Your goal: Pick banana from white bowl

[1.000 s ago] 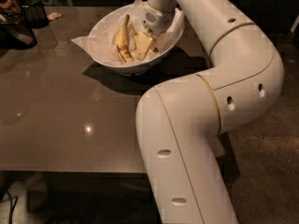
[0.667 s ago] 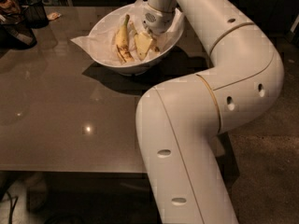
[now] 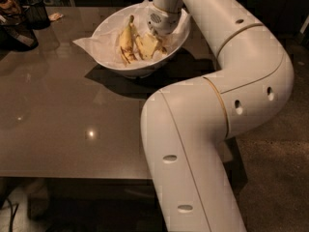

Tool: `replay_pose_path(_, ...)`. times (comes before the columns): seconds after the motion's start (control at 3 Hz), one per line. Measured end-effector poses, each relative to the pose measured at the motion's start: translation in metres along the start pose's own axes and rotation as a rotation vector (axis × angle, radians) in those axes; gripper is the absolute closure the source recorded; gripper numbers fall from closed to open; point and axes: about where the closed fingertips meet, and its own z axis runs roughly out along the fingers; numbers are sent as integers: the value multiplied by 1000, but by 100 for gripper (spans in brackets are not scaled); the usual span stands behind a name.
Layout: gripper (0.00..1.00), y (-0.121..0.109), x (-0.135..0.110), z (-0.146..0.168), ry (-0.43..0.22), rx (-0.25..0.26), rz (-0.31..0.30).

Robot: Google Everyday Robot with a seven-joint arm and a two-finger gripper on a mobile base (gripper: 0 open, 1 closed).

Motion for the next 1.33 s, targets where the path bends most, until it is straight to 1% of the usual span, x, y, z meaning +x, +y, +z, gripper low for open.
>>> replay_pose_path(0.33, 100, 4, -12, -27, -73, 64, -65)
replay_pose_path(0.67, 100, 21, -10, -68, -145, 124, -150)
replay_pose_path(1.0, 100, 44, -2, -91, -189, 132, -229)
replay_pose_path(1.33, 100, 48, -1, -96, -196, 133, -235)
